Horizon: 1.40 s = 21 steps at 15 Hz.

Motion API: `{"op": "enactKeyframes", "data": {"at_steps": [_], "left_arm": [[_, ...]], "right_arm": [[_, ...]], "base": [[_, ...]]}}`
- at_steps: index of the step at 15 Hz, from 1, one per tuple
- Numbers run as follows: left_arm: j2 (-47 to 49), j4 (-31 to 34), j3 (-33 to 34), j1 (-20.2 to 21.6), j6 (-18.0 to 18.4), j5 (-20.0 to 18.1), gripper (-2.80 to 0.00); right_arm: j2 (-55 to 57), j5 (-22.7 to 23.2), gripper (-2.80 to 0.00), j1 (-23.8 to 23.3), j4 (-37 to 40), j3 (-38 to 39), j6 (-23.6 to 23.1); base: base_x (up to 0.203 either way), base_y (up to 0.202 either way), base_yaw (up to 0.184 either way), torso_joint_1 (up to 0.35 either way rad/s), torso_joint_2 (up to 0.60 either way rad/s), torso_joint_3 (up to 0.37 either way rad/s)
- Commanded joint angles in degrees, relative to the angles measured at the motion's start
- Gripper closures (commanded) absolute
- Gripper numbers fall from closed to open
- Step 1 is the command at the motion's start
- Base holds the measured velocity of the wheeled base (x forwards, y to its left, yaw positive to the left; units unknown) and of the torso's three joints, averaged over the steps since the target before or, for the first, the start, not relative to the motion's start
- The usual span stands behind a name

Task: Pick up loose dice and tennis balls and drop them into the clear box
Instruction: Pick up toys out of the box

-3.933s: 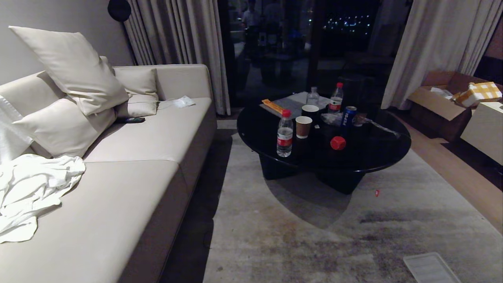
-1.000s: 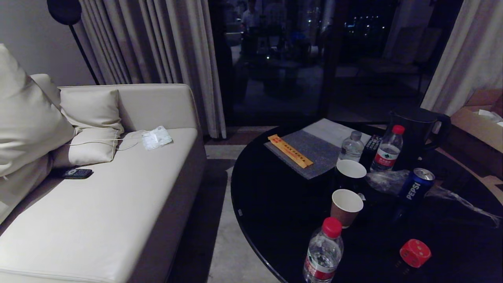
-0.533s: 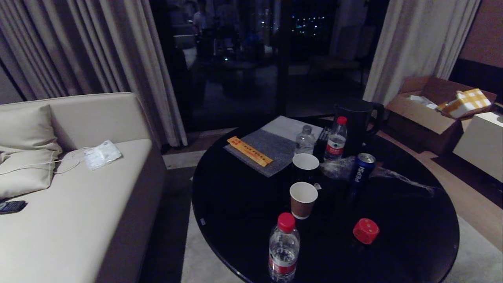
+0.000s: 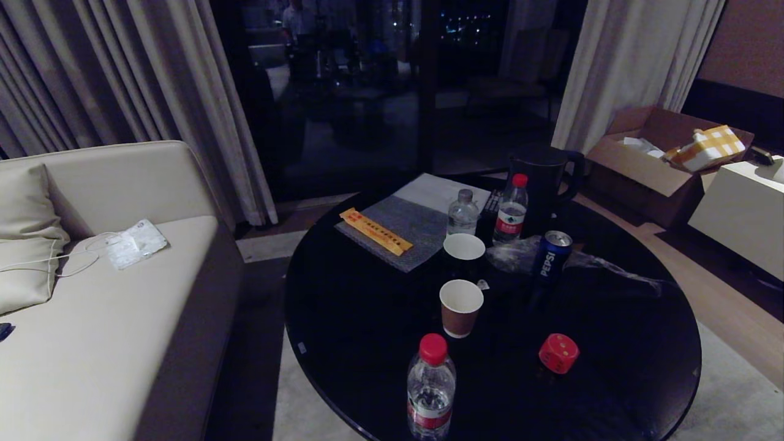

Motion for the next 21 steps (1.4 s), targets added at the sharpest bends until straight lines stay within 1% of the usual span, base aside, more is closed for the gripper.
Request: {"op": "enactKeyframes", "data": {"at_steps": [1,6,9,11,13,15,16,18,21], "left_arm": [[0.0,0.0,0.1,0.0,0.0,0.0,0.00],[0.0,0.0,0.1,0.0,0.2,0.0,0.00],[0.0,-0.1,0.1,0.0,-0.1,0.0,0.00],[0.0,-0.1,0.1,0.0,-0.1,0.1,0.00],[0.0,-0.1,0.1,0.0,-0.1,0.1,0.00],[0.0,-0.1,0.1,0.0,-0.1,0.1,0.00],[0.0,-0.1,0.1,0.0,-0.1,0.1,0.00],[0.0,-0.1,0.1,0.0,-0.1,0.1,0.00],[0.0,-0.1,0.1,0.0,-0.1,0.1,0.00]], "right_arm": [[0.1,0.0,0.00,0.0,0.1,0.0,0.0],[0.1,0.1,0.00,0.0,0.1,0.0,-0.3],[0.1,1.8,0.00,0.0,0.1,0.0,-3.7],[0.1,1.8,0.00,0.0,0.1,0.0,-3.7],[0.1,2.2,0.00,0.0,-0.1,-0.4,-4.9],[2.0,3.5,0.00,0.0,1.4,-5.7,-4.8],[5.4,3.9,0.00,0.0,3.5,-10.1,-4.7],[14.0,5.9,0.00,0.0,6.6,-16.6,-3.8],[27.5,9.4,0.00,0.2,8.2,-23.0,-2.9]], "base": [[0.000,0.000,0.000,0.005,0.00,-0.188],[0.000,0.000,0.000,0.002,0.00,-0.114],[0.000,0.000,0.000,0.000,0.00,0.000],[0.000,0.000,0.000,0.000,0.00,0.000],[0.000,0.000,0.000,0.000,0.00,0.000],[0.000,0.000,0.000,0.000,0.00,0.000],[0.000,0.000,0.000,0.000,0.00,0.000],[0.000,0.000,0.000,0.000,0.00,0.000],[0.000,0.000,0.000,0.000,0.00,0.000]]}}
